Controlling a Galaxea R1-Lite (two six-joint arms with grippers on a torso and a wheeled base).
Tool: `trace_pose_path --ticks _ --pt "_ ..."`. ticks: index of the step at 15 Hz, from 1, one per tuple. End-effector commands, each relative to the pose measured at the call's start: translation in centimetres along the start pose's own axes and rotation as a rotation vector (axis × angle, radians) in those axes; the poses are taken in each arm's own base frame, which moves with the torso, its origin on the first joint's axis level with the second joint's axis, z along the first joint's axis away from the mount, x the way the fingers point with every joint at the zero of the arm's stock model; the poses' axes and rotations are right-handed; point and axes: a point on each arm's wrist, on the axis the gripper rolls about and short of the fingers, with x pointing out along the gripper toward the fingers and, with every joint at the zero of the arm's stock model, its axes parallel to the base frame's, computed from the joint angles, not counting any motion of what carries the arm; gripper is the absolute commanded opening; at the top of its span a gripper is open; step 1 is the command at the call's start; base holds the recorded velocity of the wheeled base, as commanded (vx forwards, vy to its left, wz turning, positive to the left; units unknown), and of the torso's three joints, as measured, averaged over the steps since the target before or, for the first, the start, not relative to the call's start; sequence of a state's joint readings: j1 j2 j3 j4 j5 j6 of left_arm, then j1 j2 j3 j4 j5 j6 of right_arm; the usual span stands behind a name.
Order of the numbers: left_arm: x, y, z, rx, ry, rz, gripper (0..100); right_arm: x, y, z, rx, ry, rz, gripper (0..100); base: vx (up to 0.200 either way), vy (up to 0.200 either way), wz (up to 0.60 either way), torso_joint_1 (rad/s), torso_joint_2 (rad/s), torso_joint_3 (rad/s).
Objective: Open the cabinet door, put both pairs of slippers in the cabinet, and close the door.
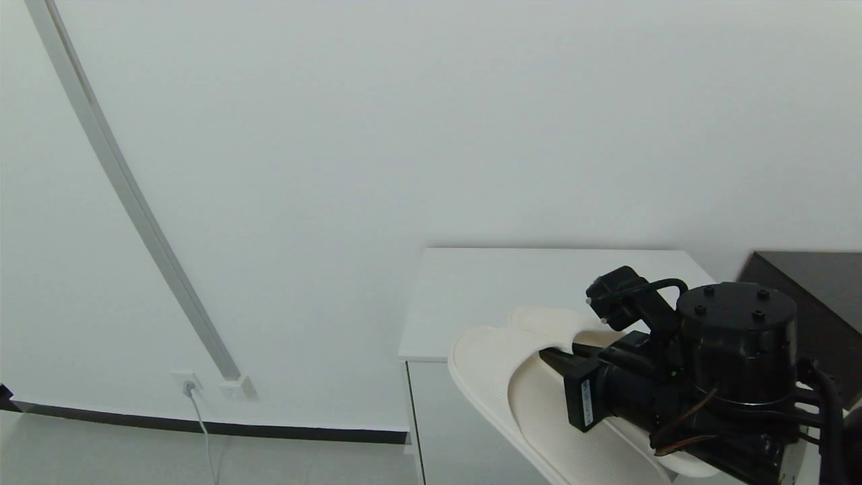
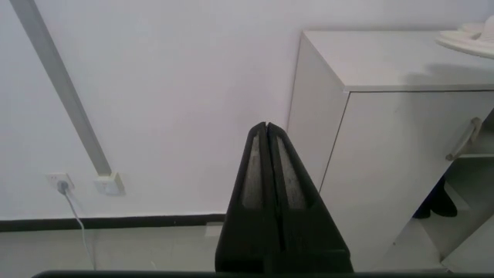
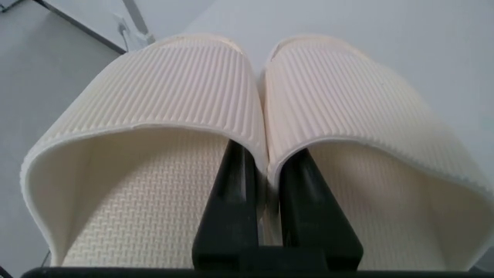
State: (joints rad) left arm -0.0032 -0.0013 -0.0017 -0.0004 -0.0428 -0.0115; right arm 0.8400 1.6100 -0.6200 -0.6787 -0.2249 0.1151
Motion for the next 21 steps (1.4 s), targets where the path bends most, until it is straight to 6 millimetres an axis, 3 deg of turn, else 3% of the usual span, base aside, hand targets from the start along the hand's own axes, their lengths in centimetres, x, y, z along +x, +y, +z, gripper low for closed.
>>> trace_pose_path --ticks 1,7,21 --pt "0.0 0.0 0.0 -0.001 0.0 -0.002 0 0.0 0.2 -0.2 -0.004 0.007 0.008 0 -0.2 0.0 0.0 0.007 0.01 0.007" --pt "0.0 0.0 0.0 -0.002 0.0 -0.002 0 0.3 0.2 -0.8 -0.005 0.011 0.012 0 -0.2 0.0 0.0 -0.009 0.0 0.005" --pt "0.0 0.0 0.0 -0.002 0.0 0.0 0 0.9 0.3 -1.3 0.001 -0.013 0.02 0 0.0 0.0 -0.04 0.002 0.0 0.0"
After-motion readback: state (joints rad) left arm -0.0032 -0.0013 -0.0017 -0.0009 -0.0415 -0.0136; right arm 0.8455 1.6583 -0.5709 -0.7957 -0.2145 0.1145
